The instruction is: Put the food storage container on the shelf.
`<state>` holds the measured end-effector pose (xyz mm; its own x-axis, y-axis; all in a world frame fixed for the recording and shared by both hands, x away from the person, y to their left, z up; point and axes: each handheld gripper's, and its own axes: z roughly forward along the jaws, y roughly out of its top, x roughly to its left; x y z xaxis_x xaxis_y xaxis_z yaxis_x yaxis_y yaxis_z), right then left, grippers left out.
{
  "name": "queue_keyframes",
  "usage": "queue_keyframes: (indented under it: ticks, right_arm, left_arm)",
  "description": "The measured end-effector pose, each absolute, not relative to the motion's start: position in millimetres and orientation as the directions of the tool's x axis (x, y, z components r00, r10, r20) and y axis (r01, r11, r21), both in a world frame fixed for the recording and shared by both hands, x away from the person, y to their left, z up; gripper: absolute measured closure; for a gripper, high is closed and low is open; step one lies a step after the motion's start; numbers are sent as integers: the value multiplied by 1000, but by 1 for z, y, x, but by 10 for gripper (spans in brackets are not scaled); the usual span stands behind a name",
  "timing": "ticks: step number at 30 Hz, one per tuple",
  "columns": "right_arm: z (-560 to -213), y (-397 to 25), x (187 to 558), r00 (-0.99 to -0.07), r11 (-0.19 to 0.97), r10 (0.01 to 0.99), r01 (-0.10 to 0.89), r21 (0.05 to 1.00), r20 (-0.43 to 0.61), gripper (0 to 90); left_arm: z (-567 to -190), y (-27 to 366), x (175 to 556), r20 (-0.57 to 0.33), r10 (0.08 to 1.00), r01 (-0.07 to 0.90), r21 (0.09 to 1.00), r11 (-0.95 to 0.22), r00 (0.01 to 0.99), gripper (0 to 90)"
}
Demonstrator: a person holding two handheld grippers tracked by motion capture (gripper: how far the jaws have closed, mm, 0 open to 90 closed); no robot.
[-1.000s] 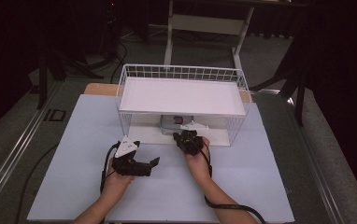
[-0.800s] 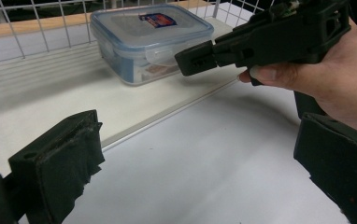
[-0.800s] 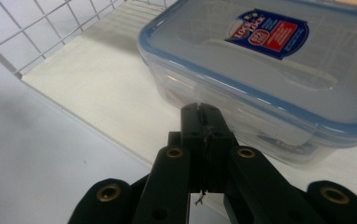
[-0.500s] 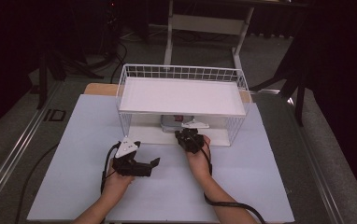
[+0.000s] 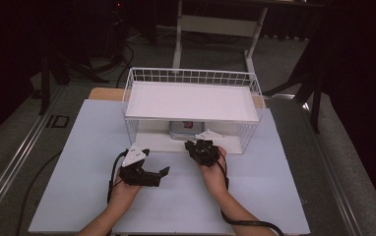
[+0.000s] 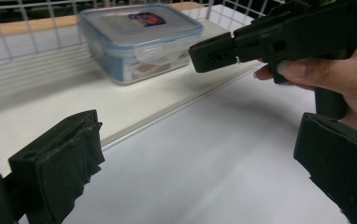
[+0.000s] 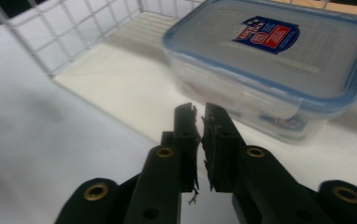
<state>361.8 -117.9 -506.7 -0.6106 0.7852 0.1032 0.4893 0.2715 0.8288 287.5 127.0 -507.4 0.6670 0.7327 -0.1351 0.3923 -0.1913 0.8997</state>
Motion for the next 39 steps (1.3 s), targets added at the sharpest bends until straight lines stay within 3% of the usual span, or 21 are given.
queue_keyframes:
  ticks: [3,4,7,9,13,23,39]
  right_arm:
    - [-500,-122,352,-604,281,793,482,830,82,590]
    - [-500,-122,352,-604,281,793,482,830,82,590]
    - [-496,-127,344,-620,295,782,453,841,59,424]
    - [-494,-131,340,-632,279,769,460,843,91,277]
    - [-494,-136,335,-659,278,744,462,842,116,168]
    - [-491,-156,320,-676,275,728,443,853,117,157]
    - [-480,-192,291,-729,287,675,405,868,117,170]
  left_arm:
    - [-503,124,287,-129,720,376,906,-194,682,20]
    - [-503,124,287,-129,720,376,906,-194,682,20]
    - [-498,121,287,-130,699,366,909,-200,703,20]
    - [-491,118,286,-127,679,352,914,-203,723,20]
    - [-487,116,284,-143,665,348,919,-186,733,20]
    - [-484,112,271,-127,617,327,918,-224,777,20]
    - [-487,136,254,-137,631,346,912,-221,763,20]
